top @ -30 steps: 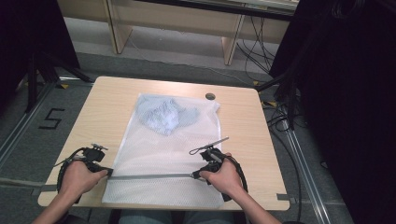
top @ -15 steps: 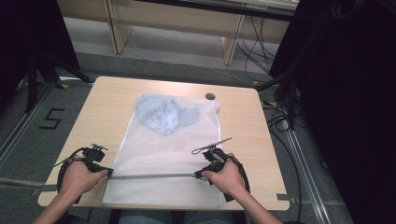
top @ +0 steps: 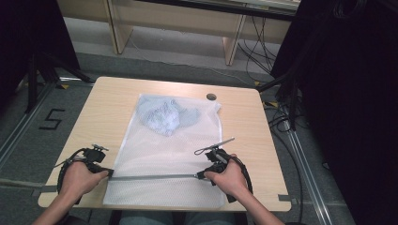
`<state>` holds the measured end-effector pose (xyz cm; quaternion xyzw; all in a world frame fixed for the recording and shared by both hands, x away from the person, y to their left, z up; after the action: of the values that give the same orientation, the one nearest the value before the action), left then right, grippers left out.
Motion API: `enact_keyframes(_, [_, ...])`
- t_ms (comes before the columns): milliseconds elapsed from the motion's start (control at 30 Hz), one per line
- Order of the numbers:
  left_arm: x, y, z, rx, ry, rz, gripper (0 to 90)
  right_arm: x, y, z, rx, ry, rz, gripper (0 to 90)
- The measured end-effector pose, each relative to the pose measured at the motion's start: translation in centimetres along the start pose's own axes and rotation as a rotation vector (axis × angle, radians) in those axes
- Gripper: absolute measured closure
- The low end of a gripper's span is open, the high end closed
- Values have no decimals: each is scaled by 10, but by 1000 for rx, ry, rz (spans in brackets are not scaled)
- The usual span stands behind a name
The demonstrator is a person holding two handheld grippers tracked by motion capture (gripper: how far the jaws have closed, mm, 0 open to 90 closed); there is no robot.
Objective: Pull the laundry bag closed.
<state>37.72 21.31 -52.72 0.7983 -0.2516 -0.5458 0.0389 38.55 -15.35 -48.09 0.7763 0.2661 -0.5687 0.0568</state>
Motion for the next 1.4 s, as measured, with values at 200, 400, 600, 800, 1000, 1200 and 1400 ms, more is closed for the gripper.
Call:
enact_keyframes(200, [0,0,0,0,0,0,898,-2,2,2,31,-7,8,869])
enact_keyframes(400, [0,1,0,-6,5,-1,898,-3,5,2,21,-1,4,869])
enact_keyframes(600, [1,1,0,-6,6,-2,898,-4,10,3,29,3,8,869])
enact_keyframes(800, [0,0,0,-1,0,-3,898,-6,13,4,31,4,-2,869])
enact_keyframes(1000, [0,0,0,-2,0,-2,898,-8,16,5,59,-5,12,869])
enact_keyframes(1200, [0,1,0,-5,5,-2,898,-9,22,8,66,-5,20,869])
enact_keyframes(1400, [1,1,0,-7,6,-4,898,-10,27,11,66,-2,22,869])
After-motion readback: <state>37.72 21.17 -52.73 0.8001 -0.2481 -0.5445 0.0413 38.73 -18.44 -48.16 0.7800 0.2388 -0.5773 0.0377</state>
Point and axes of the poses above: each handheld gripper's, and its own axes: x roughly forward along the jaws, z roughly out of its underside, y roughly to its right, the point moved 4 cm from there along x, roughly forward along the jaws, and after that the axes turned 8 degrees about z, right-handed, at the moved point
